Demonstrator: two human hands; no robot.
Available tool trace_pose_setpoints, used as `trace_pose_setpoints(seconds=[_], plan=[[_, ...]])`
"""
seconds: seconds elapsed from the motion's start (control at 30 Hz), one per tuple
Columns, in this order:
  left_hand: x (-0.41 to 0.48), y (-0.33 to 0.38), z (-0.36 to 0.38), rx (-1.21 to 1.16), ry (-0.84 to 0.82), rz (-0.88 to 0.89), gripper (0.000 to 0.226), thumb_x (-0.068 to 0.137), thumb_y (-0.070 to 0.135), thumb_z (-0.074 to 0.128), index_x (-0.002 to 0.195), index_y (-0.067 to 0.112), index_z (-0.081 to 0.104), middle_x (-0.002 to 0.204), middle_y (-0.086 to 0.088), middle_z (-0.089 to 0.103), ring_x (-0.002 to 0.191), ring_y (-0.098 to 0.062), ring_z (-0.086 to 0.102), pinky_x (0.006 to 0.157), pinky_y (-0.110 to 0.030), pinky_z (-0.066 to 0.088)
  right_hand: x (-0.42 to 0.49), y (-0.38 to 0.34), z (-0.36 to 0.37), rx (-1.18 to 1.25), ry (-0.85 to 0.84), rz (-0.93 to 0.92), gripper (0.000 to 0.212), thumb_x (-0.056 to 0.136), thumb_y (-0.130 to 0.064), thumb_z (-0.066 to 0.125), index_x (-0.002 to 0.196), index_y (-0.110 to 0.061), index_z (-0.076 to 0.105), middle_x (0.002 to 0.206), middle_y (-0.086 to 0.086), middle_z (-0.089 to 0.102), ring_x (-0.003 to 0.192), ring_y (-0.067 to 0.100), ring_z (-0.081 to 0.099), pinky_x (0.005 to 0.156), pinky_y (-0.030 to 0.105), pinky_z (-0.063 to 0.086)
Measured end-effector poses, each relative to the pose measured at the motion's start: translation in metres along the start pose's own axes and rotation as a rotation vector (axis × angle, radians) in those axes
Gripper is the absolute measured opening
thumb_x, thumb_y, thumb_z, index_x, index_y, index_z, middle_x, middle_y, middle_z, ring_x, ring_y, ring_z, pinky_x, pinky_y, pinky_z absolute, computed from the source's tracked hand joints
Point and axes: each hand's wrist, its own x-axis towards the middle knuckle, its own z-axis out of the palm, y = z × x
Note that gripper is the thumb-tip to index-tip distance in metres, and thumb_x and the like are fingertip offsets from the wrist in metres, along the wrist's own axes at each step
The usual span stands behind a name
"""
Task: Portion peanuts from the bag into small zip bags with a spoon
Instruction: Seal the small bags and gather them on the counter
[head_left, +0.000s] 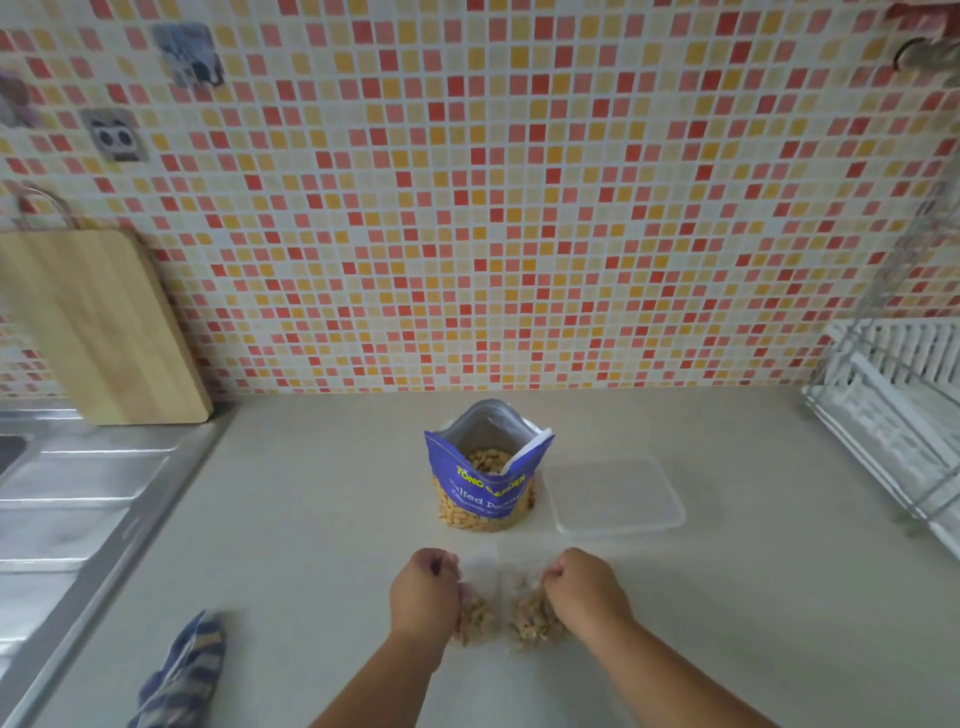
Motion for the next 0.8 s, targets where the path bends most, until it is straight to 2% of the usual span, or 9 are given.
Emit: trace_pose_setpoints(seconds=[0.07, 0.17, 0.3, 0.4, 0.47, 0.57, 0.67, 0.73, 0.8], plan=[[0.003, -0.002, 0.001, 0.080, 0.015, 0.021, 0.017, 0.089, 0.010, 0.049, 0.075, 0.017, 0.058, 0.075, -0.009, 0.066, 0.061, -0.025, 0.067, 0.054, -0.030, 0.054, 0.001, 0.002, 0.002, 0.064, 0.011, 0.005, 0.026, 0.090, -0.029, 0.050, 0.105, -0.016, 0.065, 0.115, 0.007, 0.068, 0.111, 0.024, 0.061, 0.087, 0.026, 0.047], [0.005, -0.005, 0.002, 0.190, 0.011, 0.083, 0.019, 0.087, 0.011, 0.049, 0.073, 0.020, 0.056, 0.077, -0.008, 0.066, 0.076, -0.031, 0.067, 0.073, -0.039, 0.056, -0.001, 0.003, 0.003, 0.056, 0.031, 0.015, 0.031, 0.089, -0.036, 0.050, 0.108, -0.015, 0.065, 0.115, 0.007, 0.068, 0.111, 0.025, 0.061, 0.087, 0.028, 0.047], [0.003, -0.003, 0.003, 0.356, 0.035, 0.195, 0.018, 0.090, 0.011, 0.047, 0.076, 0.021, 0.052, 0.077, -0.003, 0.061, 0.077, -0.024, 0.056, 0.068, -0.027, 0.039, -0.004, 0.000, 0.008, 0.009, 0.011, -0.010, 0.030, 0.090, -0.034, 0.048, 0.108, -0.016, 0.064, 0.117, 0.006, 0.066, 0.113, 0.024, 0.060, 0.088, 0.028, 0.047], [0.005, -0.004, 0.004, 0.375, 0.035, 0.210, 0.011, 0.091, 0.012, 0.048, 0.084, 0.020, 0.051, 0.081, -0.005, 0.065, 0.076, -0.026, 0.057, 0.068, -0.026, 0.038, -0.006, -0.002, 0.010, 0.127, 0.011, -0.032, 0.013, 0.089, -0.023, 0.049, 0.079, -0.027, 0.056, 0.109, 0.004, 0.068, 0.106, 0.025, 0.061, 0.083, 0.026, 0.046], [0.006, -0.006, 0.005, 0.373, 0.021, 0.205, 0.007, 0.091, 0.014, 0.050, 0.090, 0.020, 0.051, 0.084, -0.006, 0.067, 0.075, -0.025, 0.058, 0.069, -0.026, 0.040, -0.004, 0.002, 0.010, 0.231, 0.026, -0.046, 0.024, 0.088, -0.020, 0.050, 0.066, -0.028, 0.043, 0.097, 0.004, 0.070, 0.096, 0.026, 0.063, 0.076, 0.028, 0.045], [0.003, -0.005, 0.004, 0.396, 0.023, 0.236, 0.005, 0.091, 0.016, 0.052, 0.095, 0.017, 0.054, 0.088, -0.005, 0.064, 0.078, -0.021, 0.054, 0.071, -0.025, 0.037, -0.008, 0.008, 0.005, 0.429, 0.044, -0.129, 0.030, 0.090, -0.017, 0.055, 0.065, -0.029, 0.043, 0.075, -0.004, 0.066, 0.080, 0.021, 0.061, 0.068, 0.025, 0.043], [-0.002, 0.000, 0.004, 0.398, 0.040, 0.307, 0.018, 0.089, 0.018, 0.058, 0.107, 0.014, 0.059, 0.096, 0.001, 0.054, 0.086, -0.020, 0.056, 0.076, -0.023, 0.035, -0.012, 0.012, -0.004, 0.608, 0.052, -0.216, 0.032, 0.091, -0.010, 0.057, 0.066, -0.027, 0.047, 0.058, -0.016, 0.061, 0.060, 0.000, 0.051, 0.062, 0.018, 0.038], [-0.007, 0.008, 0.002, 0.346, 0.025, 0.399, 0.023, 0.086, 0.019, 0.064, 0.109, 0.018, 0.061, 0.099, 0.007, 0.050, 0.091, -0.018, 0.056, 0.081, -0.025, 0.042, -0.014, 0.012, -0.010, 0.700, 0.036, -0.251, 0.032, 0.091, -0.006, 0.056, 0.067, -0.025, 0.049, 0.056, -0.022, 0.060, 0.051, -0.004, 0.048, 0.062, 0.022, 0.038], [-0.017, 0.022, -0.001, 0.225, -0.059, 0.446, 0.019, 0.084, 0.018, 0.067, 0.103, 0.022, 0.064, 0.099, 0.013, 0.056, 0.092, -0.009, 0.056, 0.077, -0.020, 0.047, -0.015, 0.008, -0.016, 0.783, 0.010, -0.266, 0.031, 0.091, -0.006, 0.057, 0.066, -0.024, 0.051, 0.057, -0.018, 0.062, 0.052, -0.003, 0.048, 0.065, 0.026, 0.039]])
